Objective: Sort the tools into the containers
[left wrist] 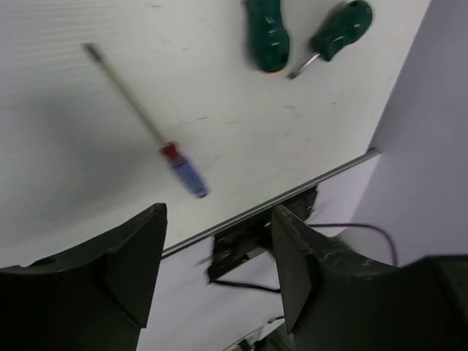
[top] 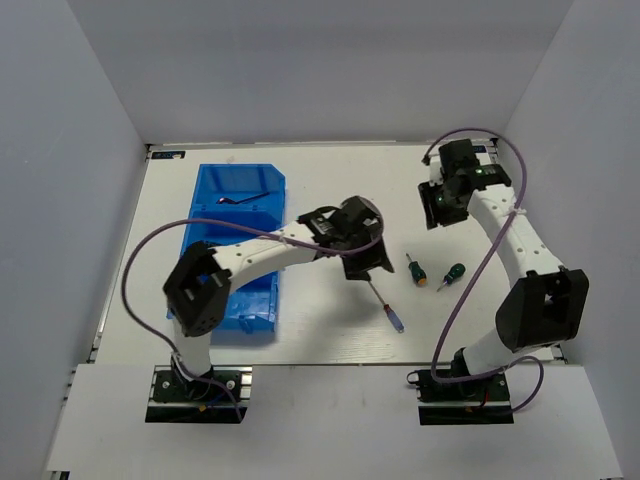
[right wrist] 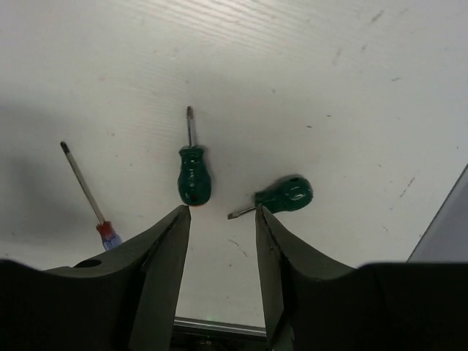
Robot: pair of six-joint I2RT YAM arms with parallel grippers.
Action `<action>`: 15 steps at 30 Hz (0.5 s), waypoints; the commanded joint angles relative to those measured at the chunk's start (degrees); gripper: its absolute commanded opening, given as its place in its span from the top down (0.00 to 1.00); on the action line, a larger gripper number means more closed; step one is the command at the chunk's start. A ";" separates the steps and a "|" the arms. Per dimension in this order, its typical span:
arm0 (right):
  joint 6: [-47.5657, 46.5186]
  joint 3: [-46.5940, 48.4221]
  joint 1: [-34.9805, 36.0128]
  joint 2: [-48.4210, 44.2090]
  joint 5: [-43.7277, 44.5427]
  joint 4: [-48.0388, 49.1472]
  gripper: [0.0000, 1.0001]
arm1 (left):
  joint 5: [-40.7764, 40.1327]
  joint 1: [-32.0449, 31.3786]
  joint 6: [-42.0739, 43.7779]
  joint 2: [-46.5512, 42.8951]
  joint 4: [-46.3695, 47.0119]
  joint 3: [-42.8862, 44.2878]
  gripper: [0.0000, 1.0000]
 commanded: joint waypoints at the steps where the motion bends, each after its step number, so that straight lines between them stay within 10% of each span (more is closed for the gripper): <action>1: 3.95 3.98 -5.24 0.72 1.88 0.63 0.53 | -3.49 -4.60 -12.54 6.52 0.49 8.30 0.31; 6: 8.35 3.19 -7.80 -1.04 -0.95 -0.34 0.53 | -5.79 -9.80 -18.08 18.29 -15.75 26.14 0.31; 15: 9.85 -1.64 -12.02 -7.36 -5.59 0.98 0.53 | -8.86 -13.06 -21.25 21.20 -26.12 31.07 0.40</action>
